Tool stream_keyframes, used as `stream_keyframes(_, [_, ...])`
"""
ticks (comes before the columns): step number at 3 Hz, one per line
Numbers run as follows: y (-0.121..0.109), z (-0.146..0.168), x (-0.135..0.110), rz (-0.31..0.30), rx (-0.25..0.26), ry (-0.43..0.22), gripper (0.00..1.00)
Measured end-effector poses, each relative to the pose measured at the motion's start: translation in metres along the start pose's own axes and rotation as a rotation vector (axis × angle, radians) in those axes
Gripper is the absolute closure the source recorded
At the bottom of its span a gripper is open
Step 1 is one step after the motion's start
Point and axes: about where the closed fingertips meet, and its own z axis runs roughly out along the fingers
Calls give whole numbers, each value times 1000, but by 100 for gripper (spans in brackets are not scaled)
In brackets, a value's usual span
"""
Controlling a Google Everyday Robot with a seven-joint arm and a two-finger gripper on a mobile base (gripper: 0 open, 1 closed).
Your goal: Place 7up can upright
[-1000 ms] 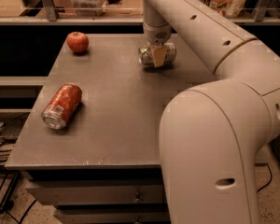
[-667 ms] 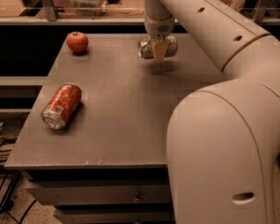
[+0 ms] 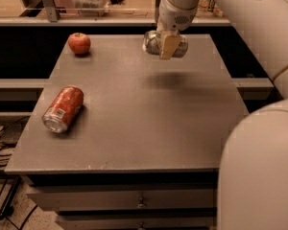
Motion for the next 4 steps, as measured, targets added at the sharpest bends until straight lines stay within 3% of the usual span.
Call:
stream_keyframes(3, [38,-24,6,248,21,-583,100])
stream_keyframes(4, [45,-25,10,309,59,-753,100])
